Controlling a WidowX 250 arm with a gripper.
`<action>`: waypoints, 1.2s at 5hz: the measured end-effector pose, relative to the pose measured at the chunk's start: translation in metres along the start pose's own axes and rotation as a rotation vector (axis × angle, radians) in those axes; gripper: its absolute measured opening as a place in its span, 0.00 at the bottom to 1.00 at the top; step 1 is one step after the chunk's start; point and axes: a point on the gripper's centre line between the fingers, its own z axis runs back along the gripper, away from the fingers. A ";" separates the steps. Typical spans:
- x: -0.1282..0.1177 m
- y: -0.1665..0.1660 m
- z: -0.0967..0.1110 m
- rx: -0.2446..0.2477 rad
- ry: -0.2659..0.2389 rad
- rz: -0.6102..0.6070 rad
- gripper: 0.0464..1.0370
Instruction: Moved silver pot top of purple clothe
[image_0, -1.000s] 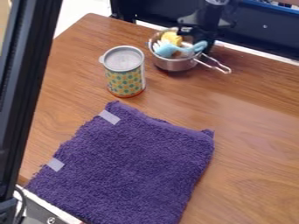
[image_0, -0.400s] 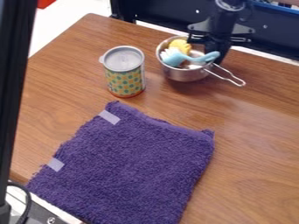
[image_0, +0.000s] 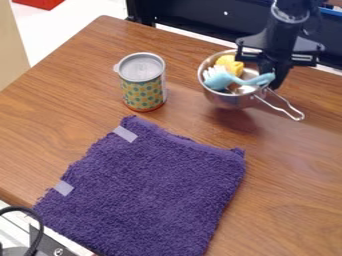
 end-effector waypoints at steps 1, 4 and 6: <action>-0.018 -0.005 0.002 -0.005 -0.014 -0.040 0.02; -0.033 -0.014 -0.009 0.017 -0.052 -0.033 0.02; -0.037 -0.010 -0.025 0.062 -0.061 -0.065 0.02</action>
